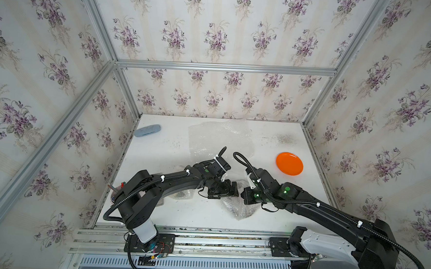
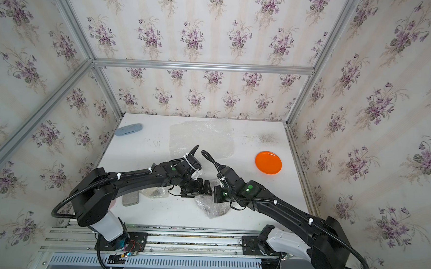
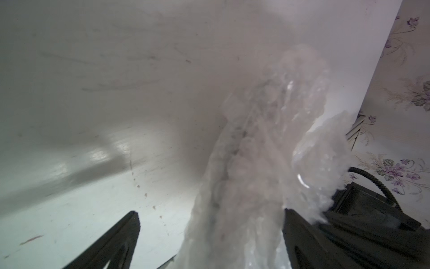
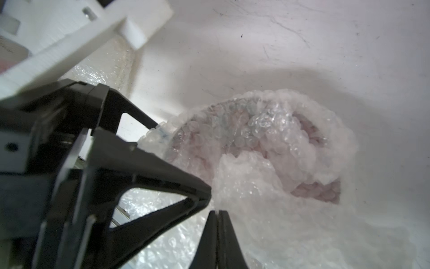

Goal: Unpack dinner plates from bubble wrap
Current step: Unwrap the bubble wrap at the center of the board.

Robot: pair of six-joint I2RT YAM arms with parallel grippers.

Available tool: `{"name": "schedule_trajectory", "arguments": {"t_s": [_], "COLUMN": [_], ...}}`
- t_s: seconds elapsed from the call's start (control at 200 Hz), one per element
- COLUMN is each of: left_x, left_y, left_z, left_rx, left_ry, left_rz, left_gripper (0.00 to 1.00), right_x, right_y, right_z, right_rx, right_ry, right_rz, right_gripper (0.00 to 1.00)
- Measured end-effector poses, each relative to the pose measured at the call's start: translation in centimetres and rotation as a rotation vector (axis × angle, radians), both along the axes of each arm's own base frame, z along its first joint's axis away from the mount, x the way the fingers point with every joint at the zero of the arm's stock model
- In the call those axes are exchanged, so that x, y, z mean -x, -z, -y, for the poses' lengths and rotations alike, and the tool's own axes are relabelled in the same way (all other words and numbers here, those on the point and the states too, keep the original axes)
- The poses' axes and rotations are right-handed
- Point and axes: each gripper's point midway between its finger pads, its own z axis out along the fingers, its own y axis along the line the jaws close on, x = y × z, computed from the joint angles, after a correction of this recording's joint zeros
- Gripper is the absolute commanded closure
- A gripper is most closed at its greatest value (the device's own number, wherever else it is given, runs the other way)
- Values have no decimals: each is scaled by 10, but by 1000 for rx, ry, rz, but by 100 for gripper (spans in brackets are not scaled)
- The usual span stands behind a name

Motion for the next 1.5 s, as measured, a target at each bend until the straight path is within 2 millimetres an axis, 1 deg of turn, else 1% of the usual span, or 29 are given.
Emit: {"name": "schedule_trajectory", "arguments": {"t_s": [0.045,0.09,0.16,0.17,0.215,0.29,0.32,0.35,0.41,0.505,0.58,0.655,0.754,0.799,0.834,0.859,0.904,0.979,1.109,1.189,1.249,1.334,1.499], "left_x": [-2,-3,-2,-2,-2,-1,-2,-3,-7,-14,-22,-30,-38,-41,-43,-42,-41,-38,-37,-38,-40,-39,-38], "left_y": [0,1,6,7,10,12,11,10,7,0,-11,-26,-39,-40,-39,-37,-33,-32,-41,-47,-51,-57,-61], "left_z": [3,6,7,7,7,7,8,8,7,-2,-9,-9,-8,-8,-15,-21,-32,-39,-32,-30,-29,-28,-28], "left_rx": [7,11,8,7,2,1,5,9,14,-21,-70,-97,-122,-131,-164,-198,-247,-289,-278,-272,-269,-259,-251], "left_ry": [1,2,4,4,5,6,6,2,-4,-34,-29,-7,17,16,12,8,3,4,20,21,26,34,40], "left_rz": [0,-3,-14,-16,-24,-29,-27,-22,-11,15,58,112,172,189,196,195,190,187,203,219,239,252,263], "left_gripper": [14,27,44,49,62,81,87,91,94,98,98,99,99,99,99,99,99,100,99,99,99,99,99], "right_x": [0,-1,-2,-3,-4,-6,-6,-6,-8,-18,-30,-38,-45,-47,-47,-43,-38,-35,-39,-41,-43,-46,-50], "right_y": [-1,-2,-4,-5,-5,-5,-5,-3,-2,-2,3,9,9,8,8,11,12,3,-15,-27,-35,-43,-39], "right_z": [0,-1,-4,-4,-6,-8,-9,-9,-8,-5,10,27,41,46,55,62,69,60,44,31,21,9,-6], "right_rx": [-3,-6,-16,-17,-19,-16,-13,-4,14,65,146,204,189,173,188,207,222,161,70,10,-34,-75,-94], "right_ry": [3,7,7,7,8,8,9,9,17,51,123,184,245,264,284,293,300,265,230,186,155,121,73], "right_rz": [-1,0,-1,-1,-2,-5,-6,-13,-23,-11,-12,-12,-14,-14,-12,-27,-37,-33,-5,8,17,19,-2], "right_gripper": [100,100,100,100,100,100,100,100,100,100,100,100,94,88,84,80,74,66,58,52,51,50,49]}}
